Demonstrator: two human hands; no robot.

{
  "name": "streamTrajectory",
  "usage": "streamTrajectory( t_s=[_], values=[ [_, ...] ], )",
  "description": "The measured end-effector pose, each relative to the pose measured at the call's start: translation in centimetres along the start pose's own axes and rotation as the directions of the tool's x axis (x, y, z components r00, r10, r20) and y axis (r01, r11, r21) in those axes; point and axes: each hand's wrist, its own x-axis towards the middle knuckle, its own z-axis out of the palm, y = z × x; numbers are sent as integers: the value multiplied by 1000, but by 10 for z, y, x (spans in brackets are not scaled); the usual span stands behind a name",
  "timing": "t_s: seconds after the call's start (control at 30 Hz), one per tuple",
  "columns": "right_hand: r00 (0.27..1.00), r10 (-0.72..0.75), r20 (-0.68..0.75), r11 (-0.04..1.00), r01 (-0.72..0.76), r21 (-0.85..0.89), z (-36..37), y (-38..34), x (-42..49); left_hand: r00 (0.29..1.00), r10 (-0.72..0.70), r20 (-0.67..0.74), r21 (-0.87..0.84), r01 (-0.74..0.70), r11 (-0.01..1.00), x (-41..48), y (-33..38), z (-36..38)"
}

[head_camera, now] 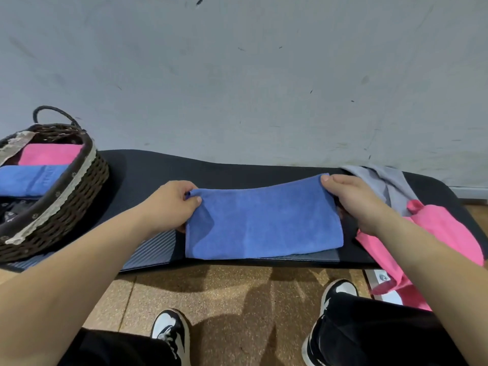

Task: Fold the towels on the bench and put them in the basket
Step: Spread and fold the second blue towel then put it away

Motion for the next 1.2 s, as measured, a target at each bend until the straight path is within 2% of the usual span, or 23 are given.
streamTrajectory(
  t_s=[0.07,0.13,0.2,0.27,0.37,0.47,0.6,0.73,0.83,1.03,1.13,1.2],
  values=[
    [997,29,72,996,-35,84,1,-3,4,1000,-4,-8,24,4,1000,12,1,4],
    [962,156,224,975,-186,124,0,2,7,1000,-1,-3,85,2,996,20,1,8],
    [907,275,319,949,-310,64,3,10,10,1000,5,-1,149,-5,989,26,0,13],
    [882,349,316,927,-374,20,0,12,11,1000,0,-1,180,1,984,30,-2,16],
    [919,316,237,942,-334,40,-8,4,9,1000,-2,-15,199,5,980,31,-4,17],
    [957,233,174,972,-228,-49,-10,0,4,1000,-8,-24,221,13,975,29,-5,17],
    [930,185,319,939,-72,-335,-11,-4,-8,1000,-13,-15,261,16,965,25,-7,19],
    [977,186,108,928,-138,-347,-5,5,-1,1000,12,-20,298,-6,955,26,-7,19],
    [970,245,13,930,-231,-285,-3,10,6,998,3,-57,283,13,959,29,-8,21],
    [961,272,-51,903,-273,-332,0,13,18,994,-33,-102,270,59,961,37,-9,23],
    [962,272,-32,921,-270,-279,0,10,20,995,-8,-100,353,43,934,38,-12,24],
    [957,288,-22,936,-286,-206,-5,8,19,987,85,-135,474,-11,881,37,-10,25]
  ],
)
